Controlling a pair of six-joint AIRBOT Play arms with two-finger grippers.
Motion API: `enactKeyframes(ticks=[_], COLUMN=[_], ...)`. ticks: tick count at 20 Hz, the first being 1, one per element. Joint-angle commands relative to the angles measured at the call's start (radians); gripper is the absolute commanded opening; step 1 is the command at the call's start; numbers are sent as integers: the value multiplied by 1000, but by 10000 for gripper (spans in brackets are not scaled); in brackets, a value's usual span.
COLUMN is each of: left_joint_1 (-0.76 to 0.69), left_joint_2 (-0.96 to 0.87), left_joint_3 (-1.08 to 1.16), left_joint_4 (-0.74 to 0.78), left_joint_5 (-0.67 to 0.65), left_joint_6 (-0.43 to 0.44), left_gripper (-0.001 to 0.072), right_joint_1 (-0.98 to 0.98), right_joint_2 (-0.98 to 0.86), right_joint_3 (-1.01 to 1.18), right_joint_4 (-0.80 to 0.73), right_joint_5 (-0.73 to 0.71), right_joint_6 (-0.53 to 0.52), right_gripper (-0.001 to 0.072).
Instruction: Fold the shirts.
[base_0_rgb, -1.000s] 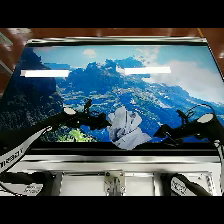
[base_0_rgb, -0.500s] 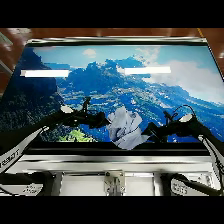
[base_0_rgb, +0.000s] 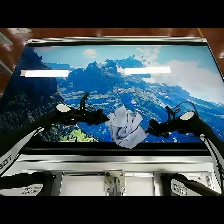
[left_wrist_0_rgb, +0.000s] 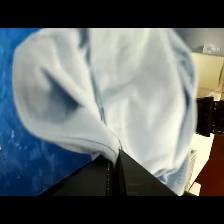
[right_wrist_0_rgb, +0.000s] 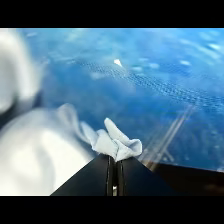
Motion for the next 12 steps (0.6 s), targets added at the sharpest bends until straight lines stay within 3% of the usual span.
enactKeyframes(ticks=[1,5,10,12], left_joint_1=[45,196,277,277], left_joint_2=[164,436,606,624], left_joint_3=[32,195,541,682], left_joint_4=[86,109,109,115], left_joint_5=[51,54,53,54], left_joint_6=[8,0,16,21], left_gripper=[40,40,41,42], right_joint_1=[1,1,6,6], right_joint_2=[156,443,633,657], right_joint_3=[124,407,697,776], right_joint_4=[-106,-180,49,73], right_joint_5=[58,-25,-194,-217], right_joint_6=[-52,-51,-51,-51], right_gripper=[65,65,64,64])
